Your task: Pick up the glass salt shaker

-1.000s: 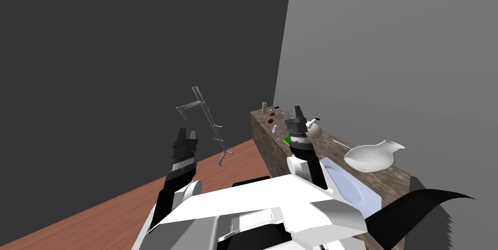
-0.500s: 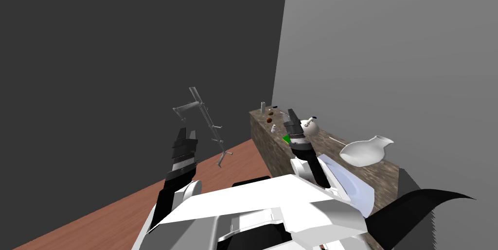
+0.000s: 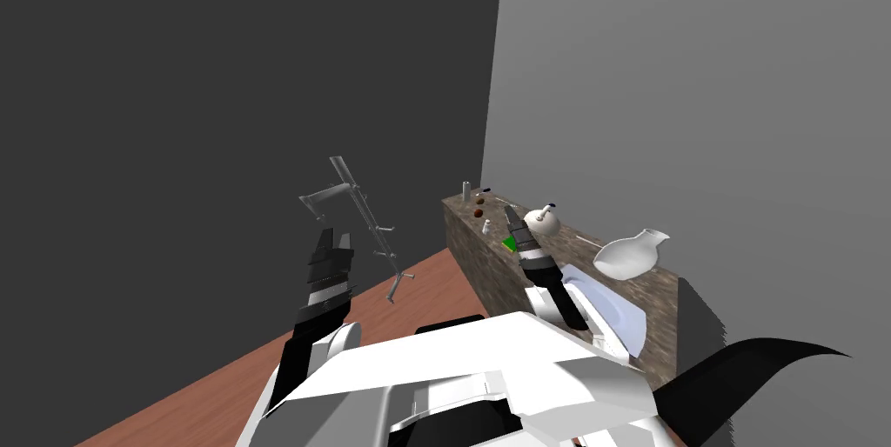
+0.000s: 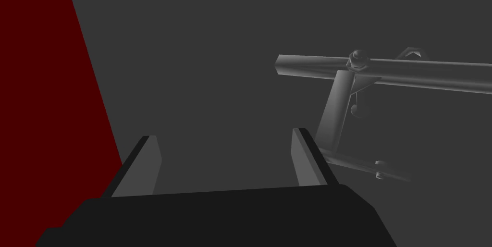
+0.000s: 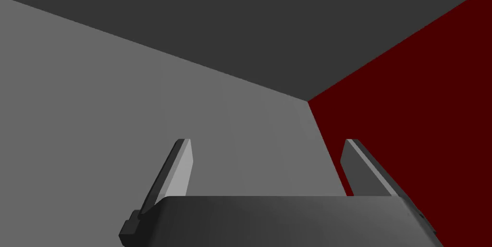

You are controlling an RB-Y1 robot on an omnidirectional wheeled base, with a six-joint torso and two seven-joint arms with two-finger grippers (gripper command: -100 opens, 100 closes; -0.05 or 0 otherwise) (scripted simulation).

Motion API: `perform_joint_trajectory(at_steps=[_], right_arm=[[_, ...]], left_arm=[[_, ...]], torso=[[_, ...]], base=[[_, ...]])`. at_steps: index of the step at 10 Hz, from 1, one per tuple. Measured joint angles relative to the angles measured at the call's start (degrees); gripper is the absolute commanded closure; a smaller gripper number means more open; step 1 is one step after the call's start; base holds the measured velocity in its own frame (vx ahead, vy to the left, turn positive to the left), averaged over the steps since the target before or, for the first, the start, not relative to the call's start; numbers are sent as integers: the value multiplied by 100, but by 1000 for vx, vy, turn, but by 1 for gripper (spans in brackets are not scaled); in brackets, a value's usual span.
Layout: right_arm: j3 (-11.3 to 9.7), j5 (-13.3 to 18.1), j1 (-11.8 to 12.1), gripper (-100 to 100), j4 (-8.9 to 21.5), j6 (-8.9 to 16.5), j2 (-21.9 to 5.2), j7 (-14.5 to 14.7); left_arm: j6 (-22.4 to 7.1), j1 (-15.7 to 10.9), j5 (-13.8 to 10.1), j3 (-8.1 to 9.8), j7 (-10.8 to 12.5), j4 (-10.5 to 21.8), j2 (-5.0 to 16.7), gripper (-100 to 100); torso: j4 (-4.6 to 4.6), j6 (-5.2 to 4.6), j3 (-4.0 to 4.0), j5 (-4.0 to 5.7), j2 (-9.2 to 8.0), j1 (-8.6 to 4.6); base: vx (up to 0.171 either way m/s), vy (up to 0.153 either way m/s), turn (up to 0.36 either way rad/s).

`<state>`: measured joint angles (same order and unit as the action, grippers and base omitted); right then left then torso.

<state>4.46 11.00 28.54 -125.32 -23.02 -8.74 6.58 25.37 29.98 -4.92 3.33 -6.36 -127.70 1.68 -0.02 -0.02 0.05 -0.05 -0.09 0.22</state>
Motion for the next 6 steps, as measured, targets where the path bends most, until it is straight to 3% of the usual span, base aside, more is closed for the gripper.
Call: perform_joint_trajectory(at_steps=[5, 6], right_arm=[[326, 677, 61, -100, 742, 387, -132, 618], [370, 829, -29, -100, 902, 515, -152, 754]], left_arm=[[0, 0, 0, 0, 0, 0, 0, 0], [0, 0, 0, 0, 0, 0, 0, 0]], torso=[[0, 1, -1, -1, 2, 4], [1, 2, -4, -1, 7, 2]], base=[[-21, 67, -145], [-13, 62, -125]])
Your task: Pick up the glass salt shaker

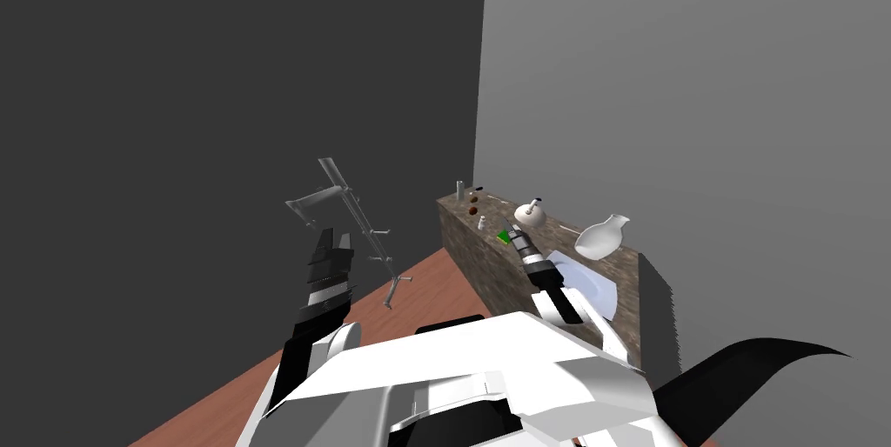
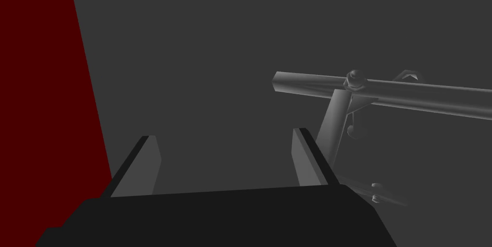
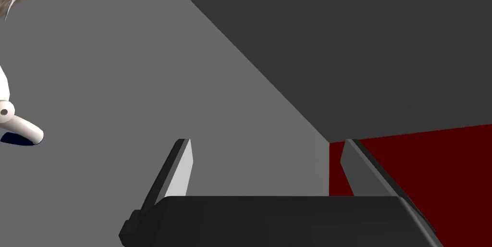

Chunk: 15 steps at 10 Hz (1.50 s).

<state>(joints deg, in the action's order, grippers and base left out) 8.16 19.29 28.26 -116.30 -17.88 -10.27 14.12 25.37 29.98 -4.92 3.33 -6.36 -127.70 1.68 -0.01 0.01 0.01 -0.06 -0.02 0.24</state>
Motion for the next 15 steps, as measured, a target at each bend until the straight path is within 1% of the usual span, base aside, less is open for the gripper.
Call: perform_joint_trajectory(at_steps=[1, 2, 3, 4, 5, 6, 7, 8, 11, 15], right_arm=[[44, 140, 35, -100, 115, 92, 5, 138], [102, 267, 63, -100, 272, 118, 13, 277], [129, 411, 27, -100, 429, 178, 39, 431], [189, 519, 51, -100, 567, 206, 33, 562], [258, 618, 62, -100, 741, 181, 41, 693], [288, 719, 95, -100, 811, 211, 47, 818], [302, 813, 75, -100, 864, 307, 20, 925], [338, 846, 41, -100, 962, 321, 4, 984], [453, 1018, -74, -100, 1351, 271, -31, 1272], [563, 1243, -266, -100, 1869, 142, -42, 1769]], left_arm=[[0, 0, 0, 0, 0, 0, 0, 0], [0, 0, 0, 0, 0, 0, 0, 0], [0, 0, 0, 0, 0, 0, 0, 0], [0, 0, 0, 0, 0, 0, 0, 0], [0, 0, 0, 0, 0, 0, 0, 0], [0, 0, 0, 0, 0, 0, 0, 0], [0, 0, 0, 0, 0, 0, 0, 0], [0, 0, 0, 0, 0, 0, 0, 0], [0, 1, 0, 0, 0, 0, 0, 0], [0, 1, 0, 0, 0, 0, 0, 0]], torso=[[0, -1, 0, 0, -1, 0], [0, 0, 0, 0, -1, 0], [1, 1, -2, -1, 4, 3], [3, 0, -6, -2, 11, 6], [4, 1, -11, -1, 19, 5], [5, 2, -14, -1, 25, 3], [6, 2, -17, -1, 29, -1], [6, 3, -15, 1, 25, -9], [9, 3, -24, -1, 43, 1], [13, 4, -34, -1, 59, 1]], base=[[-15, 64, -115], [0, 71, -111], [23, 80, -81], [42, 73, -75], [55, 66, -49], [61, 55, -49], [42, 35, -12], [44, 27, -10], [93, 68, -8], [131, 61, 18]])
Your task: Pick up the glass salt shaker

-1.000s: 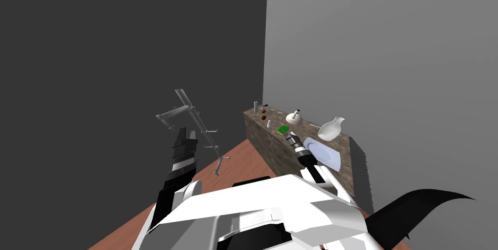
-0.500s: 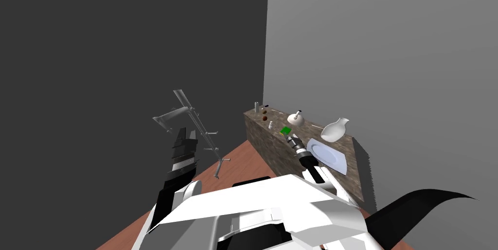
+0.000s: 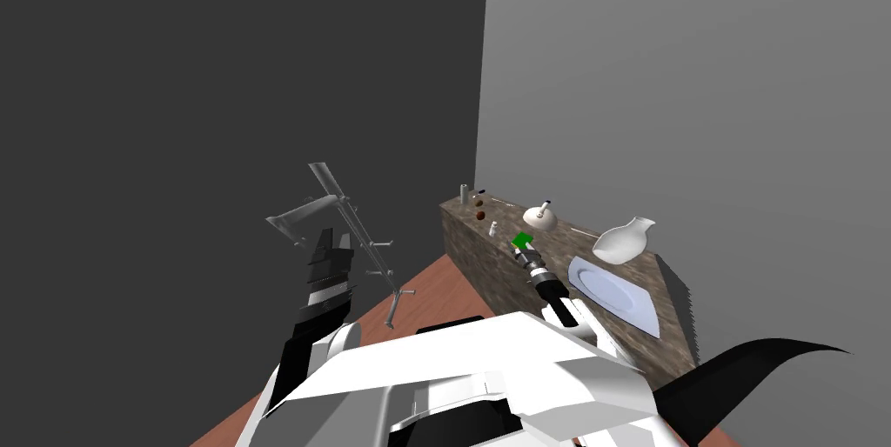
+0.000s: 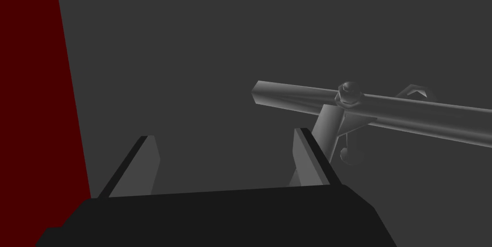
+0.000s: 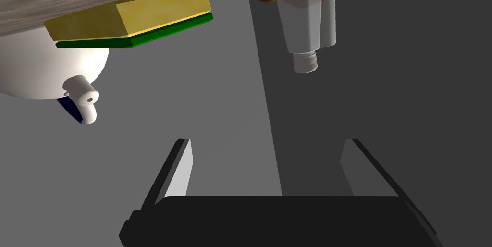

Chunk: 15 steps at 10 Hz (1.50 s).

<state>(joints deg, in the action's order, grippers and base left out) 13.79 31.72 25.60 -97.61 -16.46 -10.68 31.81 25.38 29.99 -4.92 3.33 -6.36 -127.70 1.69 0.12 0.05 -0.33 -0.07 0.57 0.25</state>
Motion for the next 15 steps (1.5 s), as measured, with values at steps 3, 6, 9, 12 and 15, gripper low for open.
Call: perform_joint_trajectory(at_steps=[3, 6, 9, 12, 15], right_arm=[[62, 124, -154, -100, 326, -90, -75, 317], [112, 253, -276, -100, 612, -183, -160, 637], [166, 375, -409, -100, 902, -265, -300, 934], [194, 306, -579, -100, 1099, -325, -336, 1031], [207, 104, -938, -100, 1534, -352, -571, 1128]], left_arm=[[0, 0, 0, 0, 0, 0, 0, 0], [0, 0, 0, 0, 0, 0, 0, 0], [0, 0, 0, 0, 0, 0, 0, 0], [0, -2, 0, 0, 0, 0, 0, 0], [0, -2, 0, 0, 0, 0, 0, 0]], torso=[[-1, -1, 2, 2, -5, -8], [1, 0, -3, 0, 6, 2], [-1, -1, 6, 1, -12, -6], [-12, 1, 33, 4, -61, -19], [-17, -2, 45, 2, -80, -14]], base=[[117, 42, 21], [145, 62, 18], [85, 39, 5], [-32, 15, 37], [-63, 25, 30]])
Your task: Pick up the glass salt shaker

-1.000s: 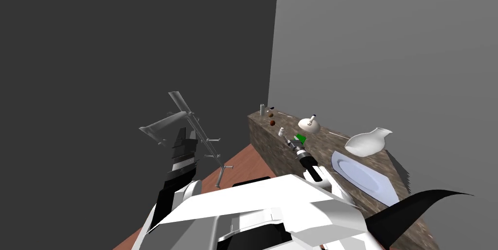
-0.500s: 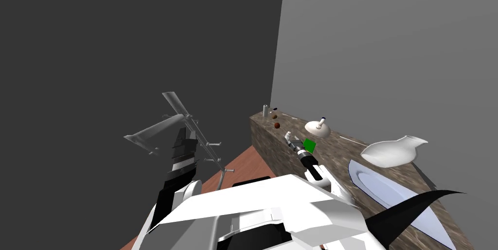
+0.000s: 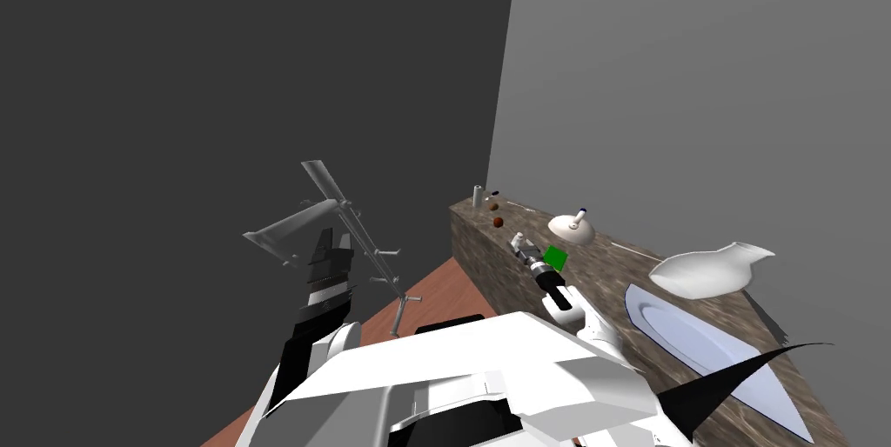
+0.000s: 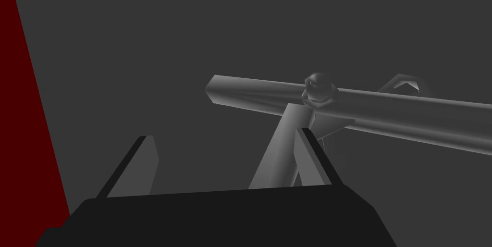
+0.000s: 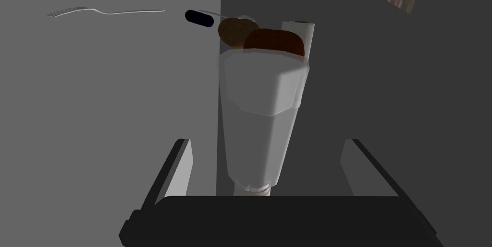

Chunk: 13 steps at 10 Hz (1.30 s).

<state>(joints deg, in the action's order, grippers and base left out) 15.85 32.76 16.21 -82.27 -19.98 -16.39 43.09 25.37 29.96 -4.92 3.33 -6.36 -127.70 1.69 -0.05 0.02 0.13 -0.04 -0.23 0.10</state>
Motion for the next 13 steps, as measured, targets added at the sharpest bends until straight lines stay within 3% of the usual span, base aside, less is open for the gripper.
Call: perform_joint_trajectory(at_steps=[4, 13], right_arm=[[29, -161, -344, -100, 497, -60, -138, 130], [134, -683, -1477, -100, 2001, -274, -624, 524]], left_arm=[[0, 1, 0, 0, 0, 0, 0, 0], [0, 0, 0, 0, 0, 0, 0, 0]], torso=[[3, -2, -7, 2, 13, -7], [2, 1, -5, 0, 8, -1]], base=[[-46, 17, 45], [-52, 23, 37]])
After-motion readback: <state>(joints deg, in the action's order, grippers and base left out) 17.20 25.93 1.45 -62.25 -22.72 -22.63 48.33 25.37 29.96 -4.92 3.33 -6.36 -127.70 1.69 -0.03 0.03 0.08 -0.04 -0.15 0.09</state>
